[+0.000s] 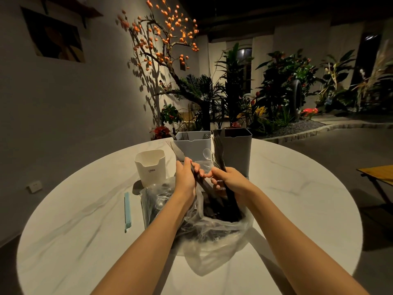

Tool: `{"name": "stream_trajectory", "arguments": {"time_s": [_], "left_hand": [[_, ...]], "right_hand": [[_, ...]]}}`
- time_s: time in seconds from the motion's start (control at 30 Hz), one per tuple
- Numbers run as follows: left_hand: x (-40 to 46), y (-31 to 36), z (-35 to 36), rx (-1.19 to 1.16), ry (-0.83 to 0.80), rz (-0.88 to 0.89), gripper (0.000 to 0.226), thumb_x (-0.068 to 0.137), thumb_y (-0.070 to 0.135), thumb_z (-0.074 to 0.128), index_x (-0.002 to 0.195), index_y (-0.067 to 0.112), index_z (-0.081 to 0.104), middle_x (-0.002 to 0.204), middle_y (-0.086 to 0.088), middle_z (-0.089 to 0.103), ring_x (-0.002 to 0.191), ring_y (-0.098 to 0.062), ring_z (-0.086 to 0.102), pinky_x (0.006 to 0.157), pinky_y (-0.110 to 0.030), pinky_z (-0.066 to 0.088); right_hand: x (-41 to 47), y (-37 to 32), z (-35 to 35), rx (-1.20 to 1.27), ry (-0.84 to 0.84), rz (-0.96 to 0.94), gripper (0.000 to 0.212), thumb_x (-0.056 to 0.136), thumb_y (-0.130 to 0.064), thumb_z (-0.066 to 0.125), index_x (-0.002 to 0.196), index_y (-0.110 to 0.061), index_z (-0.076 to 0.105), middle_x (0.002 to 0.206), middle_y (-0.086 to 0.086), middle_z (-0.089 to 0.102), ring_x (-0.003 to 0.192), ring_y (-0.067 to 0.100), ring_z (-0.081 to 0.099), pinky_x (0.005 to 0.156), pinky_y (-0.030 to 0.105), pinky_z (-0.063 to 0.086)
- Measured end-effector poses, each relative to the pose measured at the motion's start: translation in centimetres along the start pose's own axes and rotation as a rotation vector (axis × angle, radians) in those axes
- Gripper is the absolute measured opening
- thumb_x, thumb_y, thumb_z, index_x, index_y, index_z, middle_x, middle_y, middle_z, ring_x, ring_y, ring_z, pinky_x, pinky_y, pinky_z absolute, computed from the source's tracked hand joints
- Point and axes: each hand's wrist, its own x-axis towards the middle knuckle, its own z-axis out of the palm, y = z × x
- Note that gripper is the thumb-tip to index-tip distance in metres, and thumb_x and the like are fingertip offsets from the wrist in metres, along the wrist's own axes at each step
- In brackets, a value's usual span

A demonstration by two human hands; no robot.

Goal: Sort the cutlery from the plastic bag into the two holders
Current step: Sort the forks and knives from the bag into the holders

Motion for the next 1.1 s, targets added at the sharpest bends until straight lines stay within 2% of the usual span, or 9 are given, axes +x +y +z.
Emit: {"name": "stream_trajectory", "arguments": {"time_s": [0.2,0.4,0.57,0.63,0.7,0.8,0.93,1.03,1.1], "left_hand": [[1.6,1.7,1.8,0.017,-0.069,-0.028,0.022,0.106,0.023,0.030,0.094,0.012,0.045,0.062,-0.001,0.032,0.043,-0.008,0.030,0.042,-0.021,0.033],[3.2,3.2,4.1,0.093,-0.142,-0.014,0.023,0.106,0.018,0.029,0.091,0.012,0.046,0.063,0.001,0.031,0.046,-0.005,0.030,0.048,-0.021,0.030],[4.8,4.1,6.1,0.062,-0.131,0.018,0.025,0.106,0.015,0.027,0.083,0.014,0.039,0.065,-0.001,0.039,0.052,-0.009,0.040,0.057,-0.023,0.038],[5.2,4.3,6.8,0.055,-0.103,0.064,0.021,0.107,0.018,0.026,0.090,0.017,0.039,0.072,-0.002,0.056,0.063,-0.012,0.057,0.071,-0.026,0.048],[5.3,4.6,7.3,0.114,-0.076,0.108,0.021,0.107,0.025,0.022,0.098,0.021,0.041,0.097,-0.004,0.066,0.086,-0.013,0.063,0.088,-0.029,0.047],[5.7,4.7,7.7,0.195,-0.021,0.195,0.037,0.107,0.033,0.017,0.103,0.031,0.054,0.132,0.002,0.049,0.116,-0.012,0.049,0.104,-0.029,0.032],[7.1,4.9,8.2,0.171,0.047,0.247,0.047,0.106,0.033,0.015,0.131,0.022,0.053,0.140,0.009,0.033,0.133,-0.007,0.025,0.102,-0.022,0.014],[7.9,5.0,8.8,0.157,0.074,0.289,0.051,0.105,0.036,0.013,0.138,0.017,0.047,0.127,0.025,0.040,0.141,-0.010,0.023,0.100,-0.017,0.012],[8.4,4.8,9.1,0.162,0.065,0.301,0.052,0.104,0.039,0.013,0.138,0.019,0.047,0.133,0.019,0.037,0.141,-0.014,0.025,0.107,-0.021,0.013]], "right_hand": [[1.2,-1.3,-0.9,0.087,0.036,0.019,0.031,0.091,-0.014,0.063,0.060,-0.015,0.056,0.051,-0.004,0.031,0.048,0.011,0.027,0.051,0.023,0.034],[2.4,-3.5,-2.4,0.115,0.048,0.038,0.028,0.086,-0.013,0.068,0.067,-0.013,0.048,0.055,-0.001,0.028,0.048,0.011,0.025,0.048,0.023,0.032],[3.7,-4.2,-3.5,0.116,0.098,0.052,0.022,0.092,-0.011,0.057,0.071,-0.010,0.050,0.058,0.002,0.033,0.046,0.010,0.032,0.043,0.021,0.038],[3.9,-4.4,-4.0,0.143,0.169,0.064,0.016,0.092,-0.008,0.054,0.077,-0.006,0.056,0.054,0.002,0.041,0.042,0.009,0.036,0.041,0.021,0.038],[4.4,-4.5,-4.4,0.146,0.263,0.076,0.017,0.094,-0.008,0.050,0.080,-0.007,0.058,0.054,0.000,0.041,0.042,0.009,0.035,0.041,0.020,0.039],[5.3,-4.5,-5.4,0.138,0.359,0.064,0.019,0.098,-0.010,0.044,0.086,-0.009,0.059,0.062,0.001,0.036,0.046,0.009,0.033,0.041,0.019,0.039],[6.1,-4.4,-6.5,0.176,0.416,0.052,0.021,0.100,-0.011,0.039,0.095,-0.007,0.059,0.063,0.002,0.034,0.051,0.010,0.031,0.043,0.019,0.036],[6.7,-4.3,-6.9,0.211,0.426,0.055,0.021,0.100,-0.010,0.040,0.089,-0.008,0.058,0.062,0.002,0.033,0.051,0.010,0.030,0.043,0.018,0.034],[7.1,-4.3,-6.9,0.229,0.424,0.071,0.019,0.098,-0.009,0.042,0.088,-0.007,0.057,0.062,0.002,0.032,0.050,0.010,0.028,0.042,0.018,0.032]]}}
